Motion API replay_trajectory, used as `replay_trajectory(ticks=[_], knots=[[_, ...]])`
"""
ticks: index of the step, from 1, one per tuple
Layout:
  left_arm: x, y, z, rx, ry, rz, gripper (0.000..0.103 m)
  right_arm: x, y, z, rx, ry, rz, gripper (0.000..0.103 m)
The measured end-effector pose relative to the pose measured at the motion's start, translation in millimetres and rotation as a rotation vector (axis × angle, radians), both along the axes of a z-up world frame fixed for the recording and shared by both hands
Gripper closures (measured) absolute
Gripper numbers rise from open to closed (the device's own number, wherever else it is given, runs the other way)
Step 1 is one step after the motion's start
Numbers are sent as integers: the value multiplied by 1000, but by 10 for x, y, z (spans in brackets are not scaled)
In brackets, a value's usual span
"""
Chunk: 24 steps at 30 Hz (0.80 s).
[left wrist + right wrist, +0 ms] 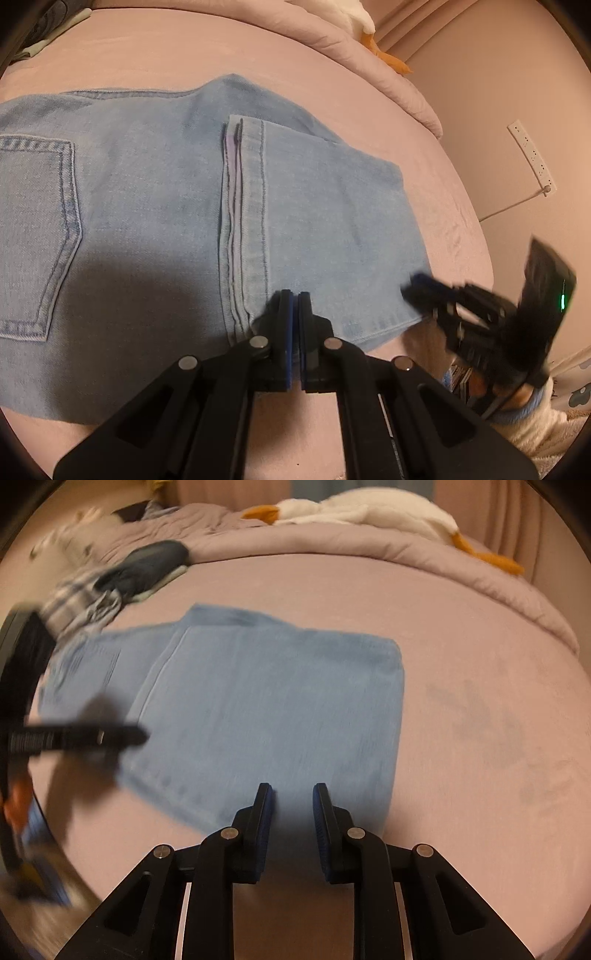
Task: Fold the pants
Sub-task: 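Release the jeans with the right tool and withdraw it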
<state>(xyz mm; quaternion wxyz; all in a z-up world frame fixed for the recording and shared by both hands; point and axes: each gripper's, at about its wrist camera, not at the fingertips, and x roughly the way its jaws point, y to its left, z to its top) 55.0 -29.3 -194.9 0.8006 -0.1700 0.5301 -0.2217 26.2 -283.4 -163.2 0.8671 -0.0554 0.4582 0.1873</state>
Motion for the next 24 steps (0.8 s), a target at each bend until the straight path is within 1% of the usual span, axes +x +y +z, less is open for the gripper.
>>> replay_trajectory(ticks=[3, 4, 6, 7, 9, 10, 11, 13, 15, 19, 20, 21, 24], knots=[[-48, -14, 49, 14, -20, 3, 100, -58, -20, 87, -25, 28, 25, 81], [-74, -9, 75, 17, -28, 1, 100, -52, -28, 122, -16, 44, 25, 81], [-152, 11, 138, 21, -53, -4, 96, -77, -18, 196, 18, 45, 38, 81], [-194, 27, 172, 21, -67, -6, 92, -84, -8, 231, 40, 38, 48, 81], [-238, 58, 230, 31, -95, 5, 80, -76, 82, 297, 69, 21, 71, 80], [-277, 93, 261, 53, -111, 21, 57, -81, 171, 320, 73, 11, 84, 79], [-328, 155, 301, 99, -133, 55, 35, -71, 228, 335, 74, 3, 93, 79], [-386, 266, 338, 107, -154, 95, 35, -44, 378, 355, 82, -4, 118, 78], [-475, 469, 376, 73, -160, 145, 35, -16, 503, 360, 94, -4, 139, 78], [-770, 959, 448, -36, -181, 274, 35, 1, 755, 357, 111, 2, 182, 78], [-851, 1102, 449, -67, -179, 319, 35, 1, 811, 356, 112, 3, 195, 78], [-875, 1144, 455, -85, -173, 358, 35, -7, 844, 358, 111, 2, 204, 78], [-1050, 1567, 377, -147, -148, 504, 35, -8, 955, 345, 110, 8, 227, 78]])
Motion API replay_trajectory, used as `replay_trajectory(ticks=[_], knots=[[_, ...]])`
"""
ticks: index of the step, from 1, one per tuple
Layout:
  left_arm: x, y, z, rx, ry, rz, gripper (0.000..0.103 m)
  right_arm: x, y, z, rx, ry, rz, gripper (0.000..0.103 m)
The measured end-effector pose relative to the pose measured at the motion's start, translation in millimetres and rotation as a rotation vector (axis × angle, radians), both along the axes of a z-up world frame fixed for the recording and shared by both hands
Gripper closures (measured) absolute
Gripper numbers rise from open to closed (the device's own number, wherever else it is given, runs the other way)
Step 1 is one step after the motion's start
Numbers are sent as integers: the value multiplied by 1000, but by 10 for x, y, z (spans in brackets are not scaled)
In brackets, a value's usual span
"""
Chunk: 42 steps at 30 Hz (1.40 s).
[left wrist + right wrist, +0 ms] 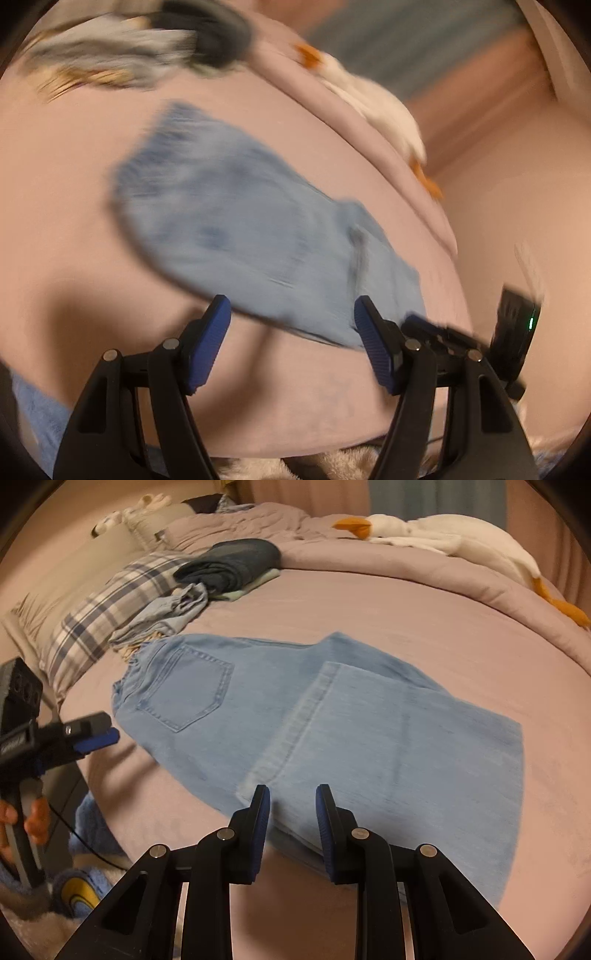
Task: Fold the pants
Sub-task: 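Release the jeans with the right tool and withdraw it, then grasp the elastic leg cuffs with the left tool and lift them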
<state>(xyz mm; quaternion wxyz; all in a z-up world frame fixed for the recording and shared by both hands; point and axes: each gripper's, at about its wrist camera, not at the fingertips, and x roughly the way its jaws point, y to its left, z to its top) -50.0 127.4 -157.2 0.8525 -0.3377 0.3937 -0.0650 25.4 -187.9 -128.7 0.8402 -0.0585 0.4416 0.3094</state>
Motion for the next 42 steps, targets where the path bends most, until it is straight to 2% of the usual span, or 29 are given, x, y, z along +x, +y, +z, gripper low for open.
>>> replay_trajectory(ticks=[4, 8, 14, 20, 23, 27, 28, 29, 30, 32, 35, 42], knots=[[-76, 347, -207, -107, 46, 140, 35, -4, 74, 2, 2, 8, 10, 78], [-2, 420, -304, -163, 47, 174, 35, -15, 94, 15, 0, 9, 13, 78], [207, 478, -301, -135, 43, 201, 36, 1, 113, 36, -2, 5, 9, 78], [399, 562, -348, -99, 33, 218, 36, 83, 165, 52, 37, 20, 7, 78], [542, 563, -351, -71, 27, 213, 32, 132, 218, 39, 56, 35, 4, 78], [672, 582, -356, -83, 23, 198, 27, 204, 320, 27, 61, 40, -3, 78], [682, 603, -357, -88, 24, 198, 33, 218, 340, 28, 64, 42, -6, 78], [695, 629, -364, -91, 32, 206, 44, 246, 366, 30, 68, 46, -11, 78], [702, 666, -387, -112, 43, 207, 46, 277, 393, 30, 72, 50, -16, 78], [684, 686, -390, -132, 43, 196, 58, 366, 451, 18, 78, 63, -29, 78], [655, 610, -320, -58, 48, 182, 64, 497, 561, -8, 90, 87, -40, 78], [674, 376, -22, 167, -7, 129, 67, 936, 865, -115, 82, 135, -97, 78]])
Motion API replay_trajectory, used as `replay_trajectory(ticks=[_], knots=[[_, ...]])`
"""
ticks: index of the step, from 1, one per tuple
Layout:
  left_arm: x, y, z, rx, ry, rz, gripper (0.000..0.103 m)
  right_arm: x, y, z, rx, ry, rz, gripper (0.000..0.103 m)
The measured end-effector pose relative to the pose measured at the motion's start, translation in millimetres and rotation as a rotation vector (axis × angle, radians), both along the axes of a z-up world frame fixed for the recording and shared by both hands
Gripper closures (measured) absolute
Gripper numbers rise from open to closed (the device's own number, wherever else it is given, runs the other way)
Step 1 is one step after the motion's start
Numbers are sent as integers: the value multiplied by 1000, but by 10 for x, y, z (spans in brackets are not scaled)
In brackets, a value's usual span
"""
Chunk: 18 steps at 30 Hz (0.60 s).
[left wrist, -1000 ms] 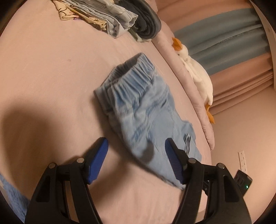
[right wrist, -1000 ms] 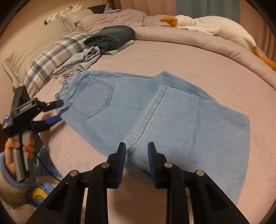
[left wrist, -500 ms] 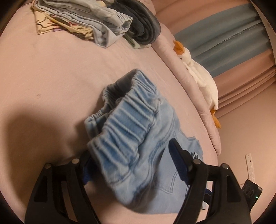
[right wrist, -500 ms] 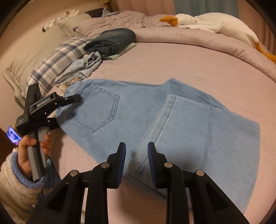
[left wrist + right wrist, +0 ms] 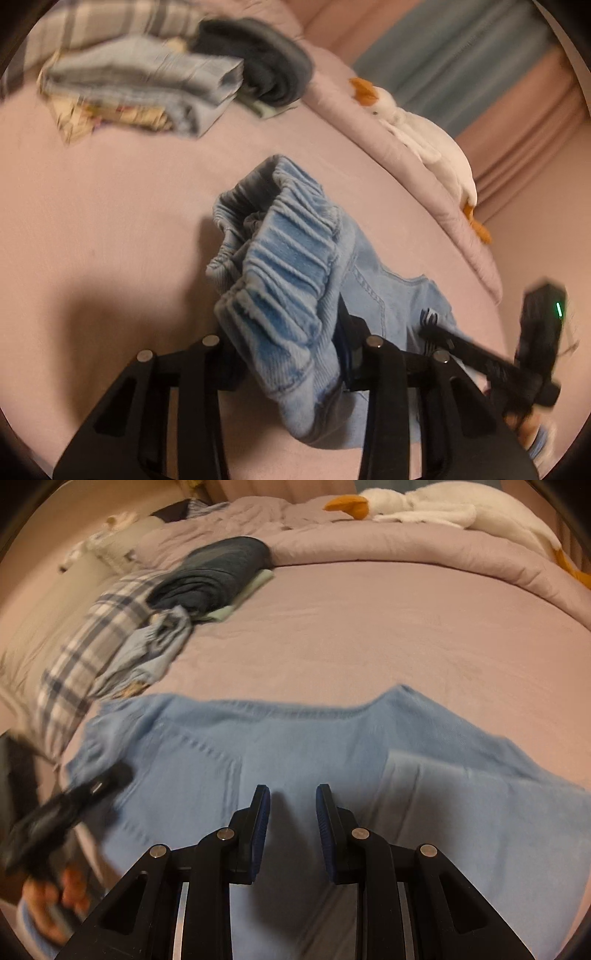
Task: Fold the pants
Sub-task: 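Grasp the elastic leg cuffs with the left tool and lift them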
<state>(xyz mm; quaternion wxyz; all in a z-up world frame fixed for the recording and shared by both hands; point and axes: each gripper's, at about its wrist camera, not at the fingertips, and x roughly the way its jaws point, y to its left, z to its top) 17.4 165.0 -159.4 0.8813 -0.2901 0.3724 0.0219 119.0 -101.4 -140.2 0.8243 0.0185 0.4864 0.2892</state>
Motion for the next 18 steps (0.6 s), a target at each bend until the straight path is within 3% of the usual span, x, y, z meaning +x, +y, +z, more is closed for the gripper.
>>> replay_trajectory(ticks=[4, 7, 18], knots=[[10, -98, 83, 97, -10, -32, 67, 167, 107, -234, -50, 72, -23, 78], [37, -131, 90, 150, 0, -47, 66, 174, 114, -234, -43, 49, -20, 78], [41, -174, 121, 188, 15, -52, 66, -160, 110, -159, -79, 84, 33, 78]])
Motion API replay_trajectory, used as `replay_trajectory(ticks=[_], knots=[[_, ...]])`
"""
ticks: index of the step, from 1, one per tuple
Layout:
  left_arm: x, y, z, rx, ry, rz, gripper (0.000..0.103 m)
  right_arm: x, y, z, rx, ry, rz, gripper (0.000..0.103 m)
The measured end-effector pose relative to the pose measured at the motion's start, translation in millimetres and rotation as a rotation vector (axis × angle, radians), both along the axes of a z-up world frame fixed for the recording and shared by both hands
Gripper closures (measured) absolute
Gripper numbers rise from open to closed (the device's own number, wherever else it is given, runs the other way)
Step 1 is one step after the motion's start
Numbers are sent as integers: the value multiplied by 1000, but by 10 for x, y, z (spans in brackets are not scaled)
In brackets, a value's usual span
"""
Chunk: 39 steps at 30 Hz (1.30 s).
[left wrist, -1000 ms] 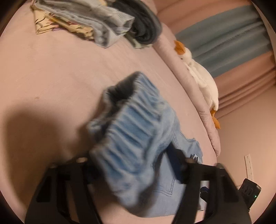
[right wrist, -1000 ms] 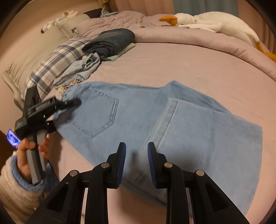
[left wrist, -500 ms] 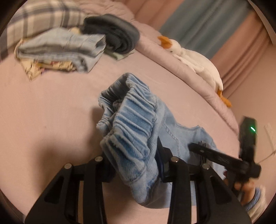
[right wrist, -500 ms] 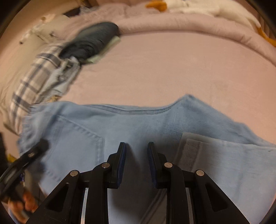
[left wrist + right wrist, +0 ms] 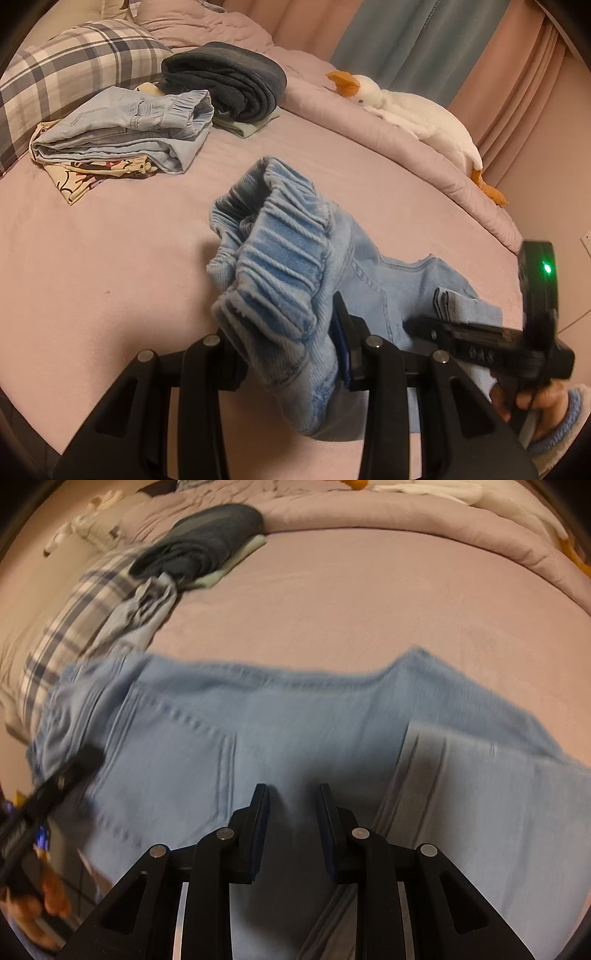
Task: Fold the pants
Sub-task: 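Grasp the elastic leg cuffs with the left tool and lift them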
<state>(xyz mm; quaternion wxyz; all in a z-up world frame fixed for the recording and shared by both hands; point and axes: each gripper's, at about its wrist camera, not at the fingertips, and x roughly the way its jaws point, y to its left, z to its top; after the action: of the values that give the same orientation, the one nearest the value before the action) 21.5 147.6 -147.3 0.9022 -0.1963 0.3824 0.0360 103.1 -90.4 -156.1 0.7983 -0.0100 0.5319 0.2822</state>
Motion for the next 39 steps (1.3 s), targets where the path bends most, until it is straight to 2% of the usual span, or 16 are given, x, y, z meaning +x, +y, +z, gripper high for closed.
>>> replay_trajectory(ticks=[7, 12, 14, 24, 28, 34, 39], knots=[[16, -19, 0, 14, 12, -2, 66, -127, 19, -1, -38, -12, -1, 77], [36, -19, -12, 22, 20, 0, 66, -276, 57, -7, -53, 32, 56, 77], [39, -32, -17, 24, 23, 2, 66, -339, 71, -22, -75, 6, 71, 77], [35, -48, -16, 28, 23, 3, 66, -424, 65, 27, -114, 26, 113, 77], [41, -49, -18, 32, 27, 1, 66, -446, 95, -14, -135, 1, 130, 77], [36, -63, 14, 44, 25, -2, 66, -466, 44, 35, -137, 35, 136, 77], [37, -90, 25, 53, 26, -2, 66, -542, 86, -7, -178, 0, 169, 76]])
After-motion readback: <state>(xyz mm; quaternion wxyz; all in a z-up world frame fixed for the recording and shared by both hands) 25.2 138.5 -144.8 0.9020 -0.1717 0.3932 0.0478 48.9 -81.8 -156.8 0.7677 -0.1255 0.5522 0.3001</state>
